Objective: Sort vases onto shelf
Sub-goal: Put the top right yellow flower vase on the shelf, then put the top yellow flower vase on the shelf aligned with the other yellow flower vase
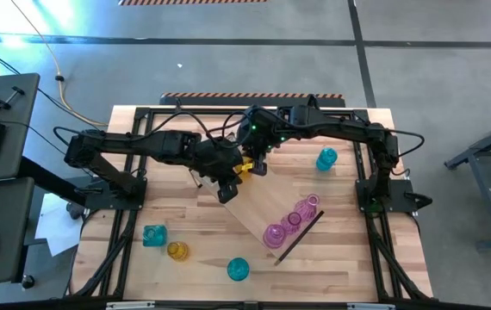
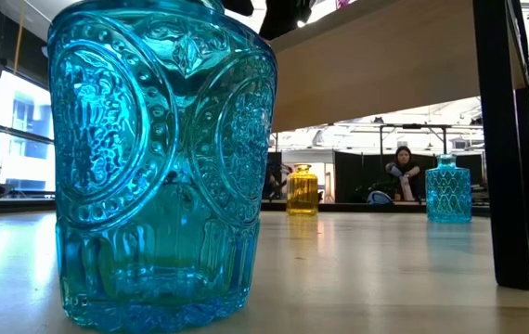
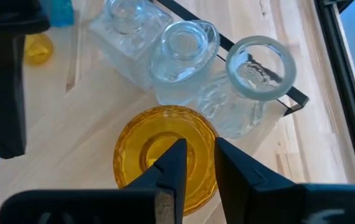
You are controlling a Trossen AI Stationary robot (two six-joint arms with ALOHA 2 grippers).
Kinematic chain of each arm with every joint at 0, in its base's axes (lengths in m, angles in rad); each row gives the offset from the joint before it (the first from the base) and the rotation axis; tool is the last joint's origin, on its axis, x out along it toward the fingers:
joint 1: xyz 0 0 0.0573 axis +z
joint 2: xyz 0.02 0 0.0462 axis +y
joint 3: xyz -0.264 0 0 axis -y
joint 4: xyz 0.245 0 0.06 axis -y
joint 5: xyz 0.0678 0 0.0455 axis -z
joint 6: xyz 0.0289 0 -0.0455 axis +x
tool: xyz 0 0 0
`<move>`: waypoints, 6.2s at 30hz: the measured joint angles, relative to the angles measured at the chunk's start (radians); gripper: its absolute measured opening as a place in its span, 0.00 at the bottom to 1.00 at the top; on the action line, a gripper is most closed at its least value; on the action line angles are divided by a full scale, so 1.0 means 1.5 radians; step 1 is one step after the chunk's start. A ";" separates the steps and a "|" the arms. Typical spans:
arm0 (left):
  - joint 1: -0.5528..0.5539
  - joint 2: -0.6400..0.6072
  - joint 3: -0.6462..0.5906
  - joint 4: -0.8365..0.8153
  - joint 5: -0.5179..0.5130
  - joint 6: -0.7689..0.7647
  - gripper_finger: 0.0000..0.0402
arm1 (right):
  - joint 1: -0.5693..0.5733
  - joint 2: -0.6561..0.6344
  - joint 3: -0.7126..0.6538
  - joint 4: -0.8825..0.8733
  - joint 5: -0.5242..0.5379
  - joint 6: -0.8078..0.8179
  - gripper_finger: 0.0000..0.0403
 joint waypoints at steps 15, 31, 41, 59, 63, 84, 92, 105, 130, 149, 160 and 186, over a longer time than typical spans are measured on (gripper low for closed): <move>0.000 0.000 0.000 0.003 0.000 0.000 0.00 | -0.004 0.000 0.006 0.003 0.022 -0.008 0.15; -0.001 -0.093 -0.001 0.019 -0.079 0.000 0.00 | -0.029 -0.001 0.117 -0.135 0.070 -0.055 0.26; 0.000 -0.292 -0.001 0.018 -0.289 0.006 0.00 | -0.130 -0.001 0.099 -0.154 0.081 -0.090 0.34; 0.000 -0.378 -0.001 -0.075 -0.350 0.094 0.00 | -0.270 0.089 0.096 -0.140 -0.100 0.042 0.33; 0.000 -0.384 -0.001 -0.089 -0.346 0.096 0.00 | -0.259 0.113 0.095 -0.168 -0.104 0.067 0.33; -0.001 -0.411 -0.001 -0.117 -0.305 0.095 0.00 | -0.290 0.158 -0.019 -0.162 -0.038 0.082 0.33; -0.001 -0.411 -0.001 -0.117 -0.307 0.095 0.00 | -0.290 0.157 -0.040 -0.072 -0.080 0.095 0.33; 0.000 -0.411 -0.001 -0.117 -0.308 0.082 0.00 | -0.312 0.163 -0.040 -0.084 -0.073 0.084 0.33; 0.000 -0.410 -0.001 -0.116 -0.309 0.069 0.00 | -0.301 0.205 -0.038 -0.085 -0.089 0.083 0.33; 0.000 -0.410 -0.001 -0.116 -0.308 0.069 0.00 | -0.296 0.207 -0.038 -0.152 -0.088 0.064 0.04; 0.000 -0.410 -0.001 -0.116 -0.307 0.064 0.00 | -0.270 0.178 -0.041 -0.237 -0.050 0.053 0.01; 0.000 -0.400 0.000 -0.116 -0.300 0.054 0.00 | -0.156 -0.128 -0.040 -0.327 0.038 0.159 0.00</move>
